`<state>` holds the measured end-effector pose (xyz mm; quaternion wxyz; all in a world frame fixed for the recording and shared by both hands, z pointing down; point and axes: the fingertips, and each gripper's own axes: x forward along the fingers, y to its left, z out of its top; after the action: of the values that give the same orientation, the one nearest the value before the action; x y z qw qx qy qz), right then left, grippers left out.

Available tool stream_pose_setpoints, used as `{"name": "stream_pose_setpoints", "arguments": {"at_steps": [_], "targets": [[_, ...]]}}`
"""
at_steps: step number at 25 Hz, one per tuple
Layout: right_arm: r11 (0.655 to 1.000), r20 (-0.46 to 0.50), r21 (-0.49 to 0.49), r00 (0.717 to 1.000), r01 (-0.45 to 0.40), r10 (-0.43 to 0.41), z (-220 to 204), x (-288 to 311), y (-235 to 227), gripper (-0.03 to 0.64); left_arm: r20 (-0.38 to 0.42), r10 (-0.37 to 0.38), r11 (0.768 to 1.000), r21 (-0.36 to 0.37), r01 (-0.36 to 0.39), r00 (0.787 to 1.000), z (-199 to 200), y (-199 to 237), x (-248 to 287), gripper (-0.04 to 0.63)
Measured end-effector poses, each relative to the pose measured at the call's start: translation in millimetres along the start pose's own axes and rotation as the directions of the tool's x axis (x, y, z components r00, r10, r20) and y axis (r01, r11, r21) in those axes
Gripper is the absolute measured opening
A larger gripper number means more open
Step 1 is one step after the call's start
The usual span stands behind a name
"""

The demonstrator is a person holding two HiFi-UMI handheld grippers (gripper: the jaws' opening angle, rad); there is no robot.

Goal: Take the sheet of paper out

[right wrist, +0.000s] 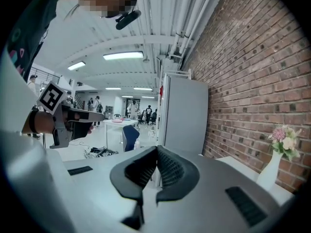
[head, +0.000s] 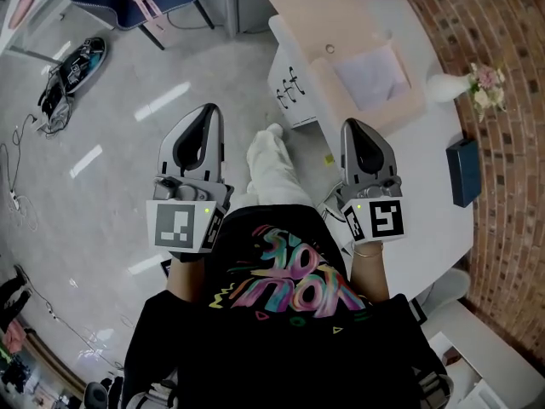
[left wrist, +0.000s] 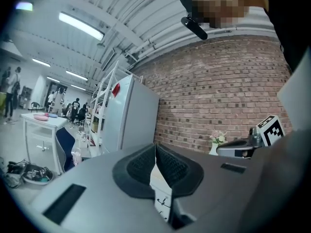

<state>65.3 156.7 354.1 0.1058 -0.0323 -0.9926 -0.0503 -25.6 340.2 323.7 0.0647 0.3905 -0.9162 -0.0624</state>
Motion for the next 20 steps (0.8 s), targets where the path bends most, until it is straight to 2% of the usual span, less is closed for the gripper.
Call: {"name": "stream_pose_setpoints", "arguments": {"at_steps": [3, 7, 11, 14, 17, 20], "targets": [[1.000, 0.014, 0.002, 1.000, 0.015, -0.015, 3.9, 29.9, -23.5, 0.017, 0.009, -0.012, 1.000, 0.012, 0.012, 1.000, 6.8, 8.6, 39.4, 0.026], [0.998, 0.040, 0.015, 0.998, 0.056, -0.056, 23.1, 70.9, -63.2, 0.018, 0.036, -0.067, 0.997, 0.051, 0.065, 0.997, 29.2, 14.4, 102.6, 0.026], [0.993, 0.044, 0.032, 0.993, 0.111, -0.113, 38.0, 101.3, -104.0, 0.018, 0.043, -0.126, 0.991, 0.051, 0.124, 0.991, 55.2, 13.0, 171.2, 0.026], [0.983, 0.044, 0.043, 0.983, 0.178, -0.180, 43.5, 114.7, -139.2, 0.018, 0.034, -0.199, 0.977, 0.083, 0.196, 0.979, 66.4, 4.1, 219.8, 0.026], [0.971, 0.045, 0.070, 0.971, 0.230, -0.234, 43.7, 115.5, -178.3, 0.018, 0.022, -0.244, 0.967, 0.085, 0.242, 0.969, 70.9, -17.5, 259.9, 0.026], [0.950, 0.037, 0.094, 0.953, 0.298, -0.302, 39.3, 106.6, -210.0, 0.018, 0.034, -0.335, 0.939, 0.095, 0.331, 0.941, 72.6, -45.3, 292.1, 0.026]]}}
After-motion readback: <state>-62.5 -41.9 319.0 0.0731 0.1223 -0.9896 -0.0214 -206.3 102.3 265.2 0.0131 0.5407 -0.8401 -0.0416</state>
